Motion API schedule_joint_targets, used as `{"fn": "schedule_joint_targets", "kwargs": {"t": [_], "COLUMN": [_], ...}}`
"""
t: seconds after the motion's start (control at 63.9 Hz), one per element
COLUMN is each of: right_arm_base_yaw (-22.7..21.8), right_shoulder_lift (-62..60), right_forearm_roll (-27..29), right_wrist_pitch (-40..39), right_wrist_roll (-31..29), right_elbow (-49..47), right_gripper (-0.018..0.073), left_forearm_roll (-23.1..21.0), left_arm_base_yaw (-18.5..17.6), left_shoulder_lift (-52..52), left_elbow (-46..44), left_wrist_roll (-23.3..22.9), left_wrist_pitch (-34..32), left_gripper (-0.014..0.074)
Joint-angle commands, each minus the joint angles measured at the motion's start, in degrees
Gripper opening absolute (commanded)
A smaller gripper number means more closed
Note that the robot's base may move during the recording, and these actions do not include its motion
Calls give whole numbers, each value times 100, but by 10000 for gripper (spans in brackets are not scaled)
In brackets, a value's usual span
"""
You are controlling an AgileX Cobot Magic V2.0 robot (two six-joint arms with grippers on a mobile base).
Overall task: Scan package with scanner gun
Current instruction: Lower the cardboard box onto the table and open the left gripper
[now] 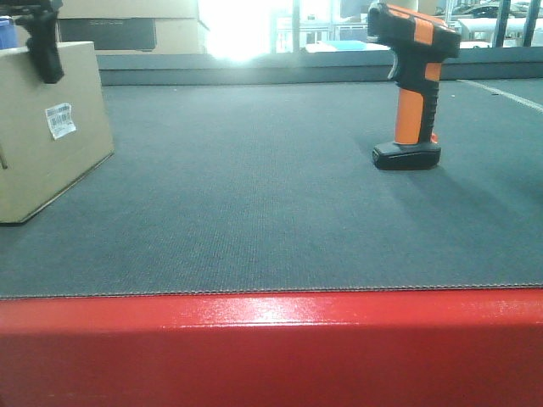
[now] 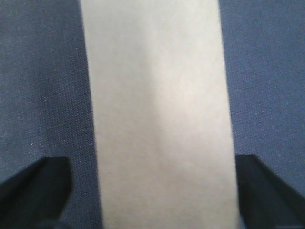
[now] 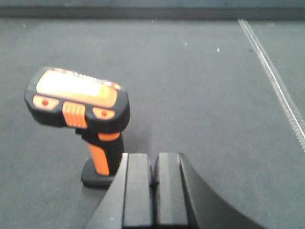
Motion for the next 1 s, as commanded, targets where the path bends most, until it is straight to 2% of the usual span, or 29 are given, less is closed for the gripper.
{"fn": "schedule_joint_targets", "kwargs": {"t": [0.0, 0.172, 0.266, 0.344, 0.438, 0.579, 0.736, 0.986], "right_arm_base_yaw": [-25, -25, -25, -25, -25, -25, -25, -25], "right_shoulder_lift": [-74, -234, -423, -624, -928, -1448, -2043, -2961], "right_forearm_roll": [-70, -70, -82, -82, -82, -272, -272, -272], "right_wrist_pitch": [91, 446, 638, 679, 560, 260, -49, -116], "right_wrist_roll": [-7, -7, -7, -7, -7, -7, -7, -7], "right_elbow": [1, 1, 56, 192, 450, 1040, 1773, 2677], "right_gripper": [-154, -154, -154, -154, -154, -154, -154, -154], "left_forearm_roll": [0, 0, -77, -116, -129, -129, -119, -119], "left_arm_base_yaw": [-35, -35, -35, -35, -35, -35, -35, -35], "left_shoulder_lift": [-54, -266, -526, -834, -1229, -1938, -2823, -4616], "left_elbow": [-9, -9, 29, 141, 469, 1268, 2418, 4606], "left_wrist_roll": [-65, -65, -65, -65, -65, -65, -65, -65], "left_wrist_pitch": [-43, -43, -43, -43, -43, -209, -991, -2984], "left_gripper": [608, 535, 403, 255, 85, -111, -111, -111]}}
